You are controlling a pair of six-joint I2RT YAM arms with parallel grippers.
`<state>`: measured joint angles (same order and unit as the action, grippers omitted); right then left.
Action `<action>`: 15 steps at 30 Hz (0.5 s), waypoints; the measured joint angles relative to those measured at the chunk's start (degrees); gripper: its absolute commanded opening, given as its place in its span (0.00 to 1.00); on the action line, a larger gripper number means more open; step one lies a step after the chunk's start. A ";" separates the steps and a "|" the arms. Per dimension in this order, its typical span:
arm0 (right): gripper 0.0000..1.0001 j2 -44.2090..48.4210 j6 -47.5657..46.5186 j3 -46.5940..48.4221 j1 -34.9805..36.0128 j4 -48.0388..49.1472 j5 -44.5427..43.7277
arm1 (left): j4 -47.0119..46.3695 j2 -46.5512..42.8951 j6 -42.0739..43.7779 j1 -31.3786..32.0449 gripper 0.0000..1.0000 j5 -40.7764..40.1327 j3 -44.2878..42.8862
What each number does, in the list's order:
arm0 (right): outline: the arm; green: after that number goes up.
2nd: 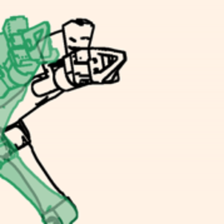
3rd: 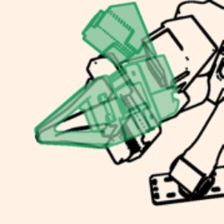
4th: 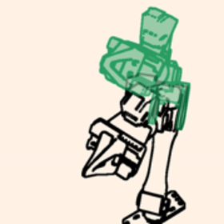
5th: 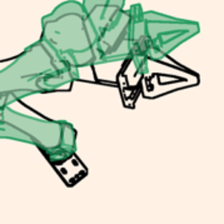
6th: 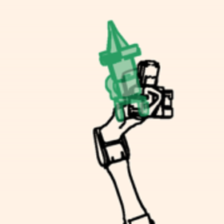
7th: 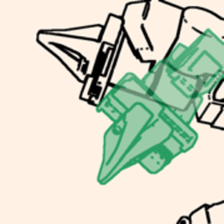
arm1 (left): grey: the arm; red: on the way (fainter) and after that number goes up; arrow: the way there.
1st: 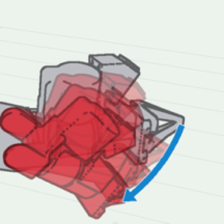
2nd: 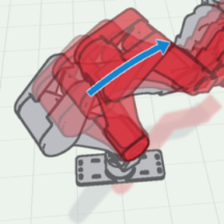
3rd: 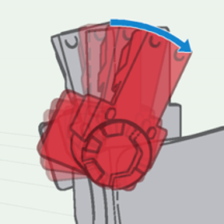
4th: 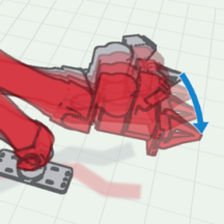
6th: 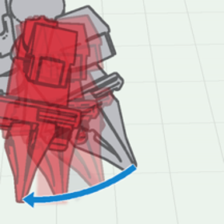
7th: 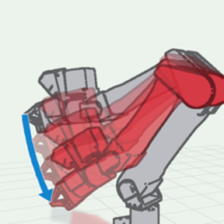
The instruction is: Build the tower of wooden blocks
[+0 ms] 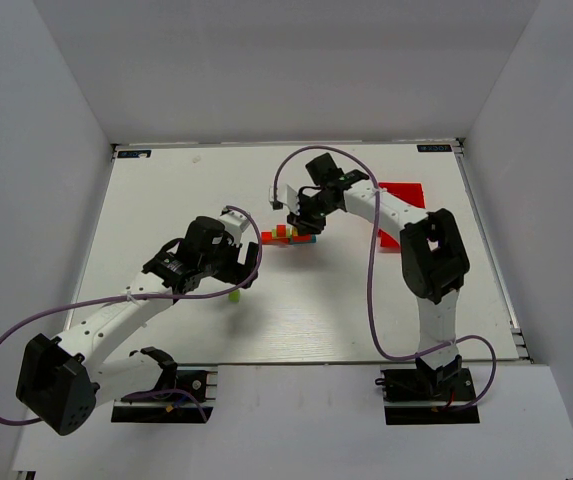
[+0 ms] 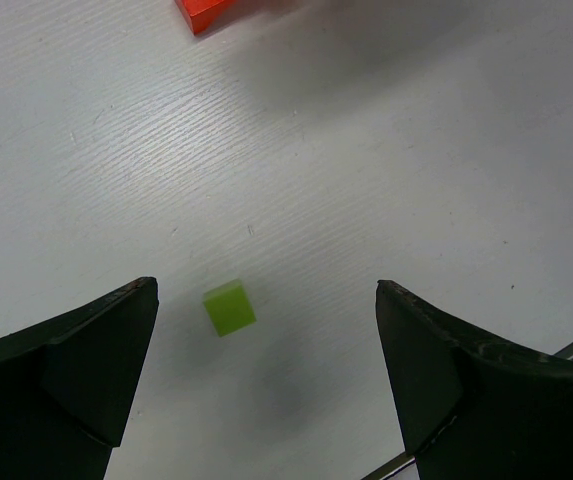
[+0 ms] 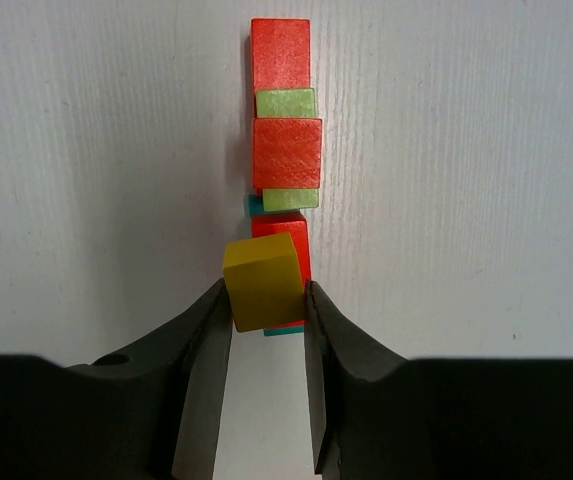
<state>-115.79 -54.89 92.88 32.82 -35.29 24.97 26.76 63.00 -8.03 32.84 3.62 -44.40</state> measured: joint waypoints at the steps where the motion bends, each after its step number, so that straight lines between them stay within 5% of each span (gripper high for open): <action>1: 0.08 -0.11 0.39 0.02 0.11 0.15 -0.28 | 0.00 0.00 0.00 0.00 1.00 0.00 0.00; 15: 0.11 -3.10 2.75 0.83 0.55 0.98 -2.62 | 0.02 0.00 0.00 0.00 1.00 0.00 0.00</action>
<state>-118.89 -52.14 93.71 33.36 -34.30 22.35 26.79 63.00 -8.03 32.84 3.62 -44.40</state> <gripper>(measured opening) 0.372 0.997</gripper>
